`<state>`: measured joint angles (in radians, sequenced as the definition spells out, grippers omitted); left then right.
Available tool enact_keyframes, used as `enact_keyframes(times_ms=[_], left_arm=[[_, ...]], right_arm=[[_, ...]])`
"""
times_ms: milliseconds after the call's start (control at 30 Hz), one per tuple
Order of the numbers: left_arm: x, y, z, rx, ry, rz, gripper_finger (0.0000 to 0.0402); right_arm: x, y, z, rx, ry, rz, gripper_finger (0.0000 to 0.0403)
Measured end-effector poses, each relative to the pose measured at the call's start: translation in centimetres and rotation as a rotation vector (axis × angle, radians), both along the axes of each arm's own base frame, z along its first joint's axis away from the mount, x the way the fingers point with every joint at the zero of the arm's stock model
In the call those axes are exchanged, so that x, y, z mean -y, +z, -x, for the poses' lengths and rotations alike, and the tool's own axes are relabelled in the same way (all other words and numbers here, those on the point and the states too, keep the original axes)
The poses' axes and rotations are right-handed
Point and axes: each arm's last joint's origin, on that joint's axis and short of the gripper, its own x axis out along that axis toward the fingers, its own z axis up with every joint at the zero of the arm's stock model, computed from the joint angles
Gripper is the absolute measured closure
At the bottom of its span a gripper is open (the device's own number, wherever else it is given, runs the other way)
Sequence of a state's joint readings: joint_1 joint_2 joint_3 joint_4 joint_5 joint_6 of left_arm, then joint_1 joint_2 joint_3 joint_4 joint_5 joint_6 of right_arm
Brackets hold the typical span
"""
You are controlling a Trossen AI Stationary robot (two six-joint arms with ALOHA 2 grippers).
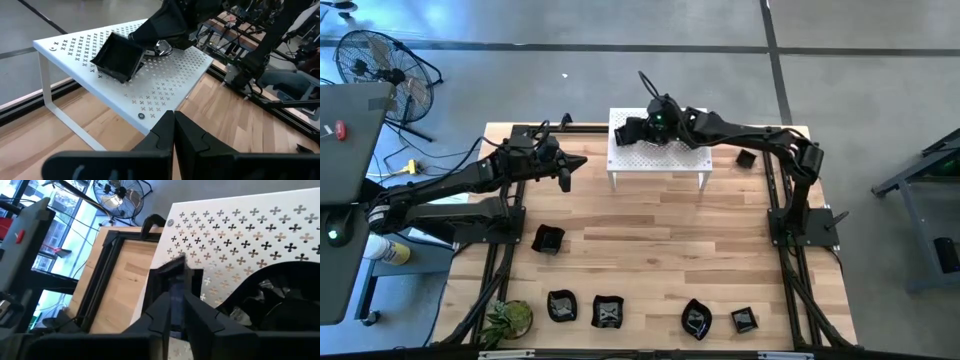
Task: Pick & Place Mini shaped plates
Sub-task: Stack the black square plate on top of the black square plate on the shelf, then stack the black leaf-shaped plate on top of the black leaf-shaped plates on the shelf
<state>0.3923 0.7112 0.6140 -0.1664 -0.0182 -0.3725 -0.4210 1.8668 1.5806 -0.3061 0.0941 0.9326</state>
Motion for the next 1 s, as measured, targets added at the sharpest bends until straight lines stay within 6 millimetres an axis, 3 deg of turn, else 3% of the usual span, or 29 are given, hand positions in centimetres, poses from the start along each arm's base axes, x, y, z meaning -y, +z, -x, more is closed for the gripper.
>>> enact_keyframes(times_ms=[300,467,633,833,1000], left_arm=[[0.0,0.0,0.0,0.000,0.000,0.000,0.0402],[0.0,0.0,0.0,-0.003,0.000,0.001,0.0402],[0.1,-0.4,0.1,-0.036,-0.008,0.017,0.0402],[0.2,-0.8,0.2,-0.076,-0.044,0.029,0.0402],[0.5,-1.2,0.0,-0.109,-0.167,0.047,0.0402]], right_arm=[[0.1,0.2,0.2,-0.017,0.098,0.033,0.0338],[-1.0,2.9,1.5,-0.035,0.331,0.183,0.0379],[-4.5,4.3,3.5,-0.065,0.555,0.367,0.0396],[-9.7,2.4,6.5,0.064,0.608,0.406,0.0401],[-14.0,1.2,10.5,0.051,0.579,0.404,0.0402]])
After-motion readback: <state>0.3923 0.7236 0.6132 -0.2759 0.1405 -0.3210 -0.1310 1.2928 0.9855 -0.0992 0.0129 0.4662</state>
